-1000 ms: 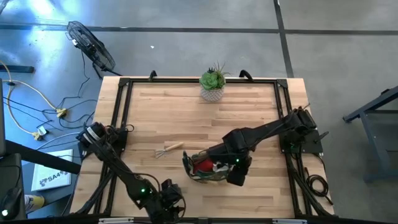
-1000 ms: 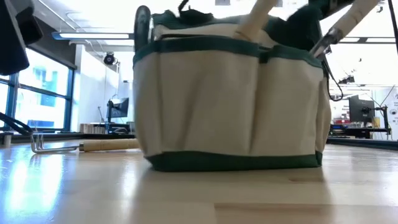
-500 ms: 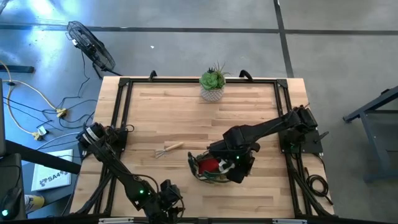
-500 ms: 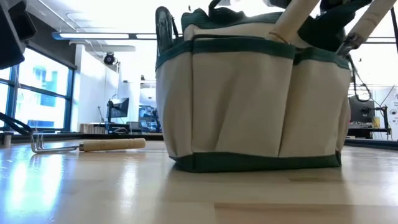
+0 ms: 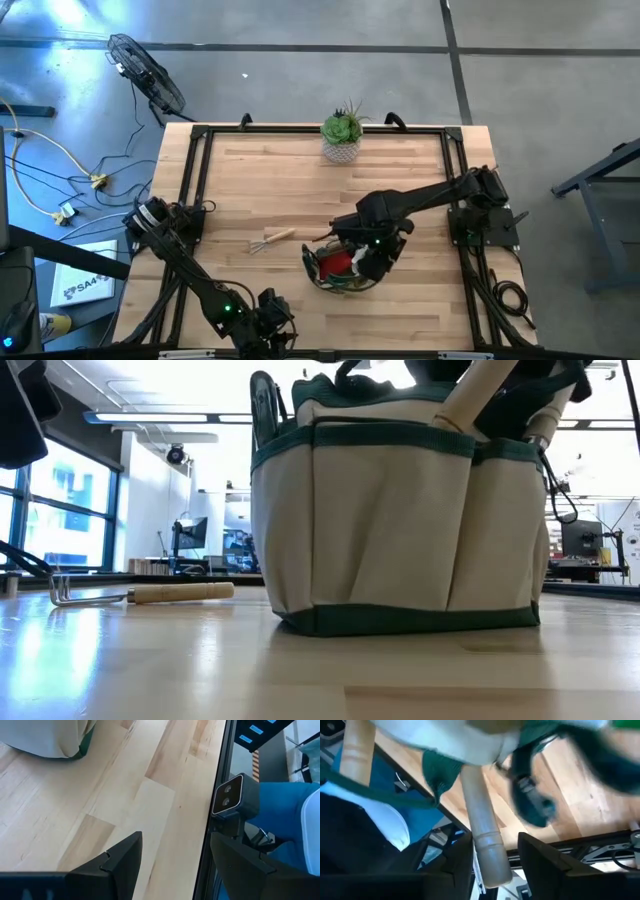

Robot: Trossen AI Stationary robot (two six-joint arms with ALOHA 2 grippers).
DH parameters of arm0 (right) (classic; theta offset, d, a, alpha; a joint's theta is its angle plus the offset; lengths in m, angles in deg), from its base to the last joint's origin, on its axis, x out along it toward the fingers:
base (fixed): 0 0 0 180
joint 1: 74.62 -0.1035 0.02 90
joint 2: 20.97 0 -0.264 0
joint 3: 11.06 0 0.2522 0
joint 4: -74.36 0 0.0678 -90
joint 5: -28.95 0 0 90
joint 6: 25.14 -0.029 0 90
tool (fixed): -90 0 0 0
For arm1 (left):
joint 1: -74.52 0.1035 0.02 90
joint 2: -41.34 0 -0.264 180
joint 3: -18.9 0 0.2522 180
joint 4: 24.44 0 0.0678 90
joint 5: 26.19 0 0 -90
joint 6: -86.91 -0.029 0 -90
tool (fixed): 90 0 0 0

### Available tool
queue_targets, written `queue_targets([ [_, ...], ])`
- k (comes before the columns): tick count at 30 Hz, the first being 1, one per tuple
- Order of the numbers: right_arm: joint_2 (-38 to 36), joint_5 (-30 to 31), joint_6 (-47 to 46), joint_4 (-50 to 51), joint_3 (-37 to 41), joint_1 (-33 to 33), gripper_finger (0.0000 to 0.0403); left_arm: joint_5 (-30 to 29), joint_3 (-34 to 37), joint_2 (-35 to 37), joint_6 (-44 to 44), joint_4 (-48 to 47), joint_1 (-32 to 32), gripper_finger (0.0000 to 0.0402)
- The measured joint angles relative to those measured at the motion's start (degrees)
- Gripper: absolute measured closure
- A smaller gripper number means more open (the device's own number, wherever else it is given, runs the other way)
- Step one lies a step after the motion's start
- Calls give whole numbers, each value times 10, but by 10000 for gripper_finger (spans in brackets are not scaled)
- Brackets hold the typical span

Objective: Pick & Place Garden tools in Gardening bag
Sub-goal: Put the brown trowel into the green gardening bag

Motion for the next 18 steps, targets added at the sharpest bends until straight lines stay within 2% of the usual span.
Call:
queue_targets([
  [18, 0, -13, 0, -122, 0, 17, 268, -11, 0, 0, -5, -3, 0, 172],
])
